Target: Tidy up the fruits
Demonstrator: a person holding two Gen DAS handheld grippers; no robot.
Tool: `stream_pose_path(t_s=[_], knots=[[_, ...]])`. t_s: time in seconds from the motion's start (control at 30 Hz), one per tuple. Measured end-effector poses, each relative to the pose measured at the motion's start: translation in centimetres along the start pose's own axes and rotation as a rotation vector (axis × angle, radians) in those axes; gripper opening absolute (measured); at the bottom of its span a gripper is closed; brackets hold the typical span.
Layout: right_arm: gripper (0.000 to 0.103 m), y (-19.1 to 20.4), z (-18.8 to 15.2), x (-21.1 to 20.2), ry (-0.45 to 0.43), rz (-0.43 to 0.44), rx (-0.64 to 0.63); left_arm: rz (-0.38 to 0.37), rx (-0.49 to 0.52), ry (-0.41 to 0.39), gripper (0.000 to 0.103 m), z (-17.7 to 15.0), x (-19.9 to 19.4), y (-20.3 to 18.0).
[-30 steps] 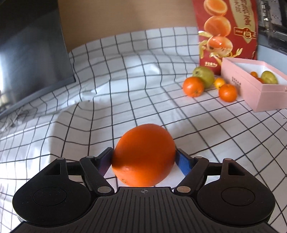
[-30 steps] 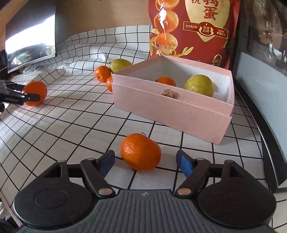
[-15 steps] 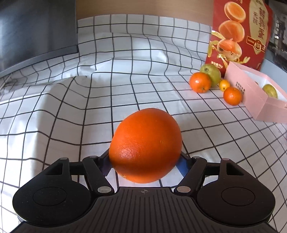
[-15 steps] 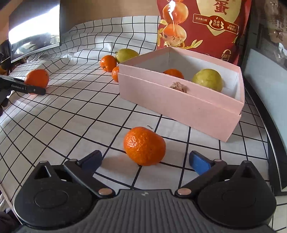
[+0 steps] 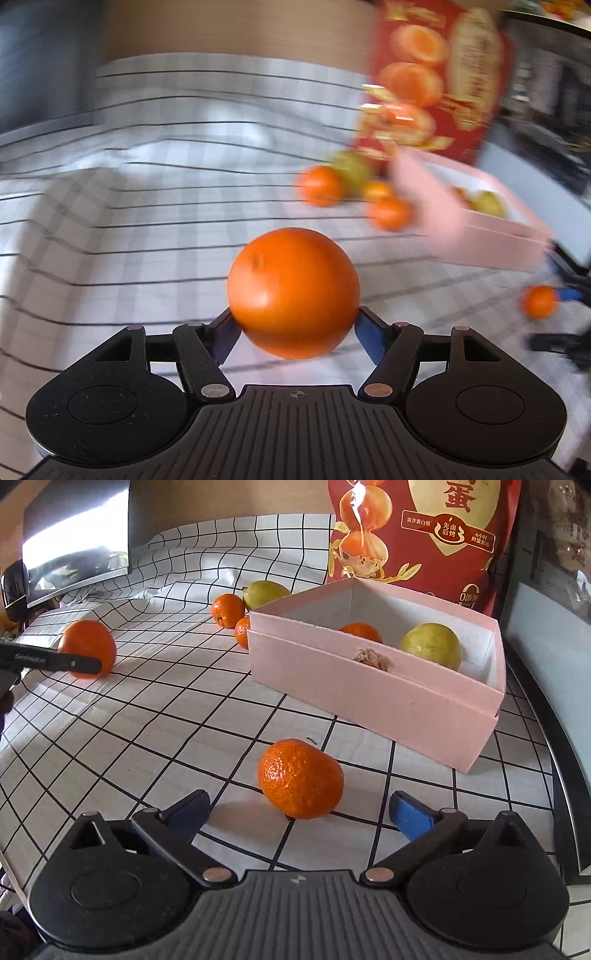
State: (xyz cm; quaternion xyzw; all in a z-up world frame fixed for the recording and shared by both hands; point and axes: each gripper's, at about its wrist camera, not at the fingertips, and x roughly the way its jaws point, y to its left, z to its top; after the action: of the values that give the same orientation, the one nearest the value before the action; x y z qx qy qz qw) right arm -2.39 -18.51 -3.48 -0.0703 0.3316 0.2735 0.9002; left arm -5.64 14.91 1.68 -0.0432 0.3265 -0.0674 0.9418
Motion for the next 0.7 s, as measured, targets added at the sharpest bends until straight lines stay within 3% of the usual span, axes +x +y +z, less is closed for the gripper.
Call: stream_pose_path(t_s=[0.1, 0.2, 0.27, 0.33, 0.47, 0.7], knots=[[0.103, 0.0, 0.0, 0.0, 0.0, 0.0, 0.0, -0.067, 0.052, -0.015, 0.072, -0.2, 0.4, -4.0], [0.103, 0.1, 0.0, -0.1, 0.0, 0.0, -0.001, -0.044, 0.125, -0.116, 0.056, -0.2, -0.2, -7.8], [0.103, 0.0, 0.0, -0.1, -0.001, 0.001, -0.003, -0.072, 0.124, -0.152, 0.016, 0.3, -0.6, -9.1], [0.103, 0.0, 0.0, -0.1, -0.001, 0.004, -0.005, -0.106, 0.121, -0.123, 0.021, 0.8, -0.3, -10.1], [0.103, -0.1, 0.0, -0.1, -0.001, 0.004, -0.004, -0.062, 0.127, -0.105, 0.02, 0.7, 1.3, -10.5], [0.103, 0.0, 0.0, -0.1, -0.002, 0.003, -0.005, -0.108, -0.031, -0.073, 0.021, 0.4, 2.3, -7.6]])
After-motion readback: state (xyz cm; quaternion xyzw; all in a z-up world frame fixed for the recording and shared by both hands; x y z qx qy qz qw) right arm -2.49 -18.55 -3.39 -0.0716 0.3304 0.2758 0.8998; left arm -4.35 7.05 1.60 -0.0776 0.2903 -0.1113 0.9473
